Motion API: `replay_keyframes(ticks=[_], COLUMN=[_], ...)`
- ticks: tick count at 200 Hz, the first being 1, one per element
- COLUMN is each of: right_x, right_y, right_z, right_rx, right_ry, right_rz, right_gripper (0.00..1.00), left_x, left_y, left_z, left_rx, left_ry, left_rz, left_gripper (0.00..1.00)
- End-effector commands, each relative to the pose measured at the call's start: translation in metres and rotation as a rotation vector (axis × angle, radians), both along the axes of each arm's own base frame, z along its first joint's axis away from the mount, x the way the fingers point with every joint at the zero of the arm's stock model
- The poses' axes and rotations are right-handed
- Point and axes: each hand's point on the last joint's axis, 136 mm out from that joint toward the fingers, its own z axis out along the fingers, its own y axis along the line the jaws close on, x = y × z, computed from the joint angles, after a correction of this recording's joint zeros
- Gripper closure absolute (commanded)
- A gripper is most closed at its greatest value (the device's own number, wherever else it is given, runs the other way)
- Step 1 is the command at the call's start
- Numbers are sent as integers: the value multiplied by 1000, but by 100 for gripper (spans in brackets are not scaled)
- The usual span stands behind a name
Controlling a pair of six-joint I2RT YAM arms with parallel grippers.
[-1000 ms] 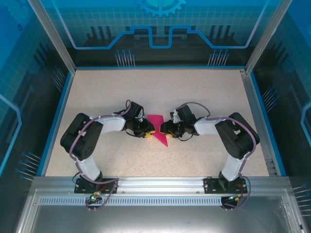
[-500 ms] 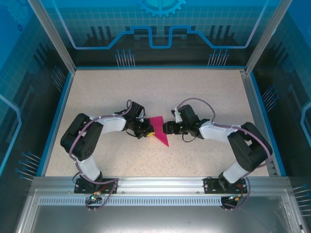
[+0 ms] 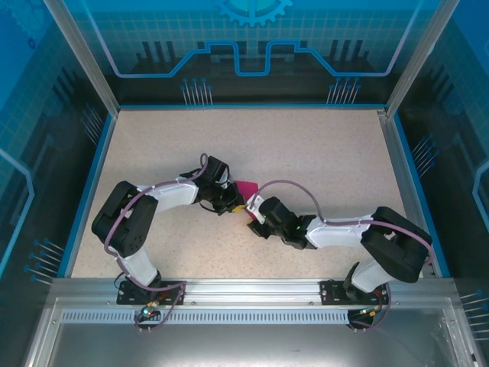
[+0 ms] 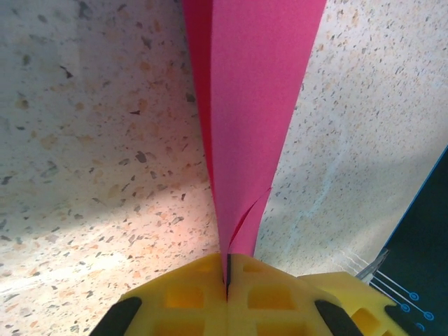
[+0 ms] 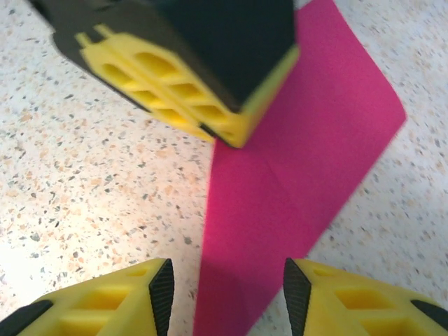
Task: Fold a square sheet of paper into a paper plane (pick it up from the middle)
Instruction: Fold the wing for the fifth time at the center of the table.
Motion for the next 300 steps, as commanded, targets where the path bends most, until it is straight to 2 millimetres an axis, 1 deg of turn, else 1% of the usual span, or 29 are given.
replay_keyframes(ticks=[1,16,25,32,43,58,65,103,123,146,159,171,189,206,219,235,250,273,300], right_x=[12,16,20,23,25,26,26,26,27,26,25,24,22,21,20,18,18,17,22], right_y=[14,19,18,18,19,21,22,29,30,30,30,28,26,23,19,18,17,15,11], right_z=[9,7,4,3,1,1,1,1,0,-3,-4,-5,-6,-5,-4,-2,-1,2,9], right_rx=[-43,-58,-61,-60,-58,-46,-40,-26,-27,-28,-25,-11,27,75,122,184,235,330,445], right_ry=[-136,-171,-181,-189,-192,-197,-199,-201,-202,-192,-184,-168,-134,-103,-73,-25,20,96,188], right_rz=[34,21,-3,-13,-24,-28,-27,-8,-5,-1,-3,-3,-3,-11,-18,-13,-14,-19,-49], right_gripper=[53,55,56,60,61,63,65,66,69,75,81,85,90,91,93,93,93,94,95], left_x=[1,1,0,0,0,0,0,-2,-1,-1,-1,1,6,13,18,24,27,29,26], left_y=[-2,-2,-2,-2,-2,-2,-2,-1,-1,-1,0,2,7,15,24,35,46,54,53], left_z=[14,13,13,14,14,13,13,12,13,14,16,19,26,32,36,42,46,50,50], left_rx=[-1,-1,-1,-1,-1,0,1,2,1,2,5,15,32,26,25,30,37,40,18], left_ry=[-7,-5,-4,-5,-6,-3,-3,1,-1,-2,-8,-18,-42,-54,-64,-81,-96,-118,-137], left_rz=[9,10,10,9,9,9,9,12,13,13,14,13,17,39,61,83,104,125,120], left_gripper=[95,95,95,95,95,95,95,95,95,94,93,89,78,71,63,59,52,48,46])
